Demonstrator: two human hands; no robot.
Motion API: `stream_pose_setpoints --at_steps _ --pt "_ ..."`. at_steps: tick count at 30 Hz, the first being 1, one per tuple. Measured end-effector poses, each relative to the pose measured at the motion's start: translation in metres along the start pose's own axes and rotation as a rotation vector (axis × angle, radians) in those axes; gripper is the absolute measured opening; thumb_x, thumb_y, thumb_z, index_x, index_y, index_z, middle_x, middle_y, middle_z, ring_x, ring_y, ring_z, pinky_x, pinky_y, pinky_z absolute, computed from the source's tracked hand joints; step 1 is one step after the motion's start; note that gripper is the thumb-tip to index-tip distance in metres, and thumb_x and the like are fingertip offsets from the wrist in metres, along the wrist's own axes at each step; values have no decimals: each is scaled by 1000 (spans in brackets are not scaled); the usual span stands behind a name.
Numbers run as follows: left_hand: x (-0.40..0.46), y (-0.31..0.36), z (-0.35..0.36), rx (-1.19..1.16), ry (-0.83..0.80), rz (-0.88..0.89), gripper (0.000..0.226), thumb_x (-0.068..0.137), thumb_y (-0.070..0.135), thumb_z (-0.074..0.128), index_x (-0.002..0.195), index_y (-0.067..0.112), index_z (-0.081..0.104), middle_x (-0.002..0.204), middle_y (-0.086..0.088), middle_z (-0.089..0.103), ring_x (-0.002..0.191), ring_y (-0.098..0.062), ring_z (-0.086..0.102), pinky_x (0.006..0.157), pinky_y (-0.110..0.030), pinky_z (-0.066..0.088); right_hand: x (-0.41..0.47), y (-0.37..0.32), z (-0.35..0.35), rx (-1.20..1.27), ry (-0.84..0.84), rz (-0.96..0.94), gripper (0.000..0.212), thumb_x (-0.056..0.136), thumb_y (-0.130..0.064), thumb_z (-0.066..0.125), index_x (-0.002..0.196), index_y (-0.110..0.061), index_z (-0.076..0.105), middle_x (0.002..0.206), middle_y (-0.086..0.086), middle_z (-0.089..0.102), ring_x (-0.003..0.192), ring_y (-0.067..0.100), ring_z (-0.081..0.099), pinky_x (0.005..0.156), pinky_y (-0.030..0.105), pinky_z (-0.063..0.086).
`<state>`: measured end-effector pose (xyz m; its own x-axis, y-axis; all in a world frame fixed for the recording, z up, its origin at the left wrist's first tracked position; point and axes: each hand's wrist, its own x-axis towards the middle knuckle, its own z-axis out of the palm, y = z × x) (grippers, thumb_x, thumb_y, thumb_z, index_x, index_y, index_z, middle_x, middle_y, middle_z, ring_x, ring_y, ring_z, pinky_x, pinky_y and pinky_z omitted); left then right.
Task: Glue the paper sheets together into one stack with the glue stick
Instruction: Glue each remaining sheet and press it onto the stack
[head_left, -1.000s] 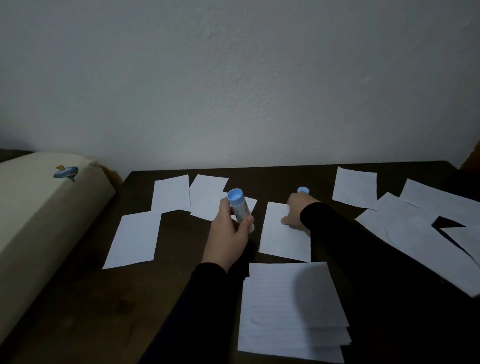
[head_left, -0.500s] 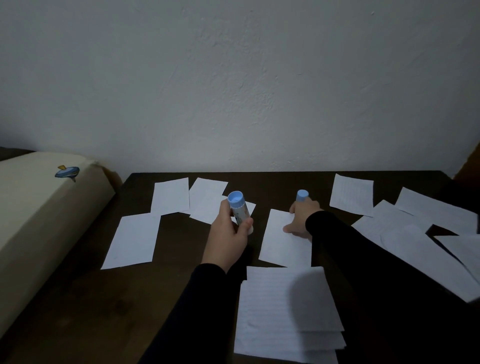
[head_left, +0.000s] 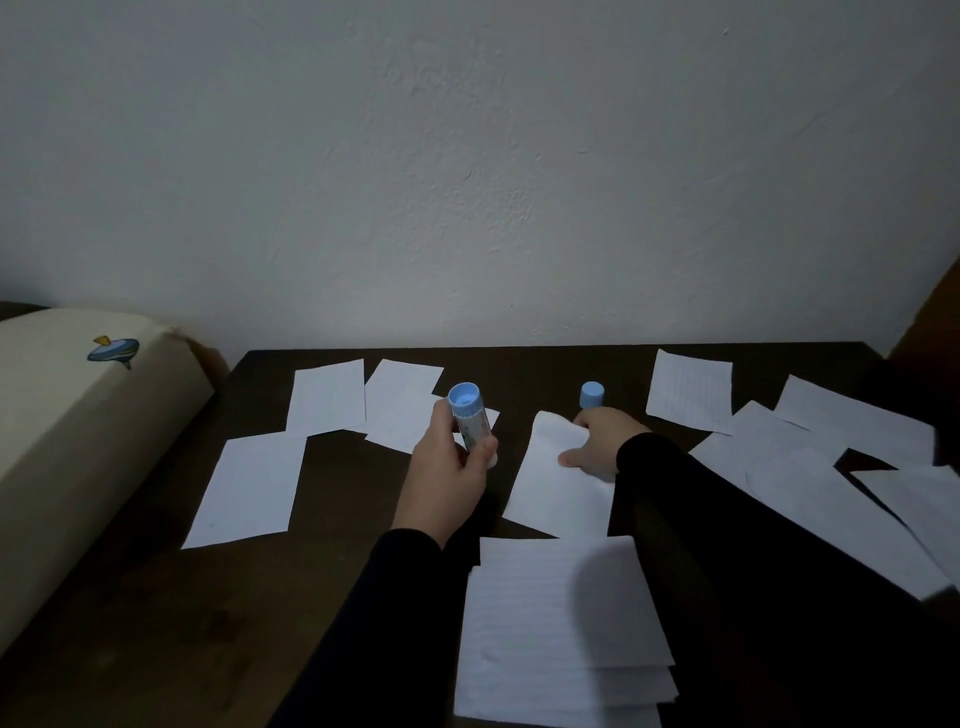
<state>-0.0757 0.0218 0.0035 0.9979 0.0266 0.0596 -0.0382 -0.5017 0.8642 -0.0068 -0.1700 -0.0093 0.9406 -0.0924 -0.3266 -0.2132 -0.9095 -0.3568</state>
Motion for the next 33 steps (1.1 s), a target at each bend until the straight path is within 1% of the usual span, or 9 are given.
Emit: stream_pose_setpoints --at_steps 4,6,9,11,15,18,23,27,33 --pt "-2 1 5 8 -4 28 48 94 27 58 135 32 33 110 14 48 87 0 53 76 -19 43 -6 11 -12 471 155 -7 30 99 -28 50 124 -12 56 107 5 58 100 16 55 90 29 45" --pt "-2 1 7 22 -3 47 48 94 29 58 135 33 32 109 14 50 88 -2 55 72 -18 43 -11 17 -17 579 205 25 27 100 -25 48 121 -10 57 105 5 58 97 16 54 88 29 45" --pt "-2 3 9 21 -9 45 50 94 29 57 136 32 32 114 10 54 91 -9 56 76 -21 44 -16 30 -17 496 156 18 22 96 -21 57 115 -14 61 97 -1 60 95 13 55 91 29 45" --pt "-3 4 11 22 -9 50 49 94 29 57 136 32 32 115 9 55 94 -9 56 77 -22 44 -18 38 -14 452 116 19 20 93 -22 62 111 -15 65 92 -4 62 91 10 56 86 27 44" --pt "-2 5 13 3 -13 47 49 93 31 59 135 33 33 116 12 53 98 -8 55 78 -23 43 -23 46 -13 573 211 27 20 95 -22 58 111 -13 65 96 -2 62 92 11 54 86 27 42" --pt "-2 10 15 -14 -3 41 52 93 31 59 137 31 32 113 14 49 92 -6 55 72 -18 42 -29 46 -12 665 258 48 20 96 -24 57 113 -13 62 101 -2 58 96 11 50 86 26 40" --pt "-7 17 22 -119 22 55 37 93 27 60 121 33 37 101 16 51 86 -3 54 63 -11 40 -41 54 5 487 124 128 9 91 -30 63 92 -22 61 92 -3 61 88 10 55 88 28 46" --pt "-19 22 42 -193 -79 29 36 91 30 63 114 39 36 99 24 47 88 5 50 62 -9 40 -50 61 11 300 91 178 13 89 -38 63 83 -28 58 89 -5 63 88 11 57 96 38 48" --pt "-33 25 67 -88 -181 90 41 91 30 63 125 30 41 114 13 56 91 -1 56 67 -6 47 -55 60 9 397 72 189 11 90 -36 63 86 -25 60 80 -8 68 86 8 60 100 40 45"
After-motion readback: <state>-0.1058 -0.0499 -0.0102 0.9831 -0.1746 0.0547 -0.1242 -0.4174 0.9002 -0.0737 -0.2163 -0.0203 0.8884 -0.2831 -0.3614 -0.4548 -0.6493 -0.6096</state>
